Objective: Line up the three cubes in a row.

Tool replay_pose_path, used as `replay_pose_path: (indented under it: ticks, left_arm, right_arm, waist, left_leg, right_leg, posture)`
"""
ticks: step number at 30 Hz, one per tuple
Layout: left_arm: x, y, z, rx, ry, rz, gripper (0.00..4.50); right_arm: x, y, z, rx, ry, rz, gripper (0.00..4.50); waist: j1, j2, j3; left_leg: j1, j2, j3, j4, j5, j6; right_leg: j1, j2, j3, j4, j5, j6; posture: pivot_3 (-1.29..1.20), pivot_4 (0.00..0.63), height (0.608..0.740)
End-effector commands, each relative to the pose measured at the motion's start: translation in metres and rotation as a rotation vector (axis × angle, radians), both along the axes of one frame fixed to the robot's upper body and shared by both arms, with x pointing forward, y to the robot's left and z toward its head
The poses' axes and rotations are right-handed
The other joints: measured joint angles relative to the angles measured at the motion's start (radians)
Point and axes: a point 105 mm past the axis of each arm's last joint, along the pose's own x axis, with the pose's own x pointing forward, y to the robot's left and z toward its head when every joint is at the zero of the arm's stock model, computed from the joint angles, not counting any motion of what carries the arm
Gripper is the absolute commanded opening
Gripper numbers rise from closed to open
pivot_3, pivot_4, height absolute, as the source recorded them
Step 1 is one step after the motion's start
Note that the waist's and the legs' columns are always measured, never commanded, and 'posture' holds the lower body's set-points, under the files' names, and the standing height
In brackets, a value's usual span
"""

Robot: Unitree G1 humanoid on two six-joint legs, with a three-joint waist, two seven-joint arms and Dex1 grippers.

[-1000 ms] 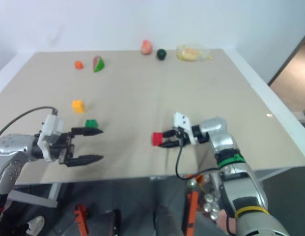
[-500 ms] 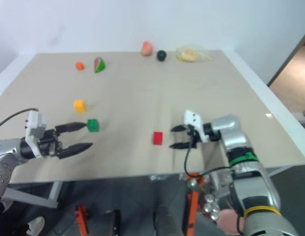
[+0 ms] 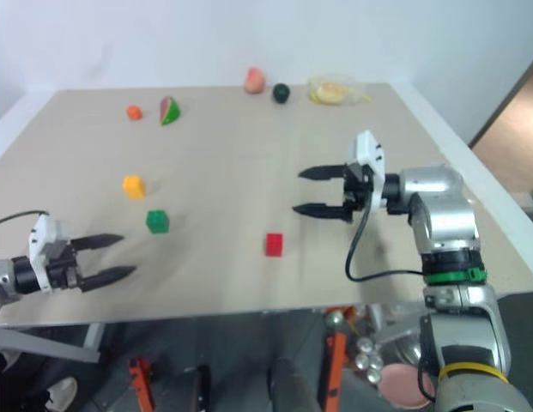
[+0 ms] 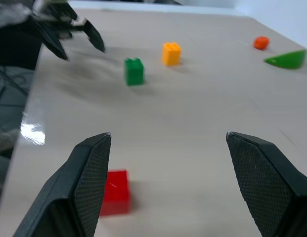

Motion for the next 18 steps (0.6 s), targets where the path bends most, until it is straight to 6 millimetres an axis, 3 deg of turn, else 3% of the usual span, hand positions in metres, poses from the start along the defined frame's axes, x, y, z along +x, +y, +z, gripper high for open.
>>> replay_pose_path:
  ticks: [1,10,18]
  left_arm:
    - [0.004,0.01,0.004,0.035,-0.031,0.025,4.5]
    - [0.034,0.001,-0.005,0.066,-0.043,-0.031,4.5]
    - [0.067,0.002,-0.01,0.099,-0.045,-0.03,4.5]
  right_arm:
    - [-0.015,0.011,0.009,0.043,-0.034,0.019,3.85]
    - [-0.041,0.029,-0.008,0.105,0.045,0.02,3.85]
    - [-0.054,0.03,-0.003,0.148,0.053,-0.02,3.85]
  waist:
    - [0.001,0.0,0.0]
    - [0.013,0.0,0.0]
    - [0.02,-0.001,0.0]
  left_leg:
    - [0.0,0.0,0.0,0.001,0.0,0.0]
    - [-0.001,0.0,0.0,0.004,0.0,0.0]
    - [-0.002,0.0,0.0,0.004,0.0,0.0]
  right_leg:
    - [0.0,0.0,0.0,0.0,0.0,0.0]
    - [0.0,0.0,0.0,0.0,0.002,-0.001]
    - [-0.001,0.001,-0.001,0.0,0.003,0.0]
  posture:
    - [0.0,0.15,0.74]
    - [0.0,0.15,0.74]
    - [0.0,0.15,0.74]
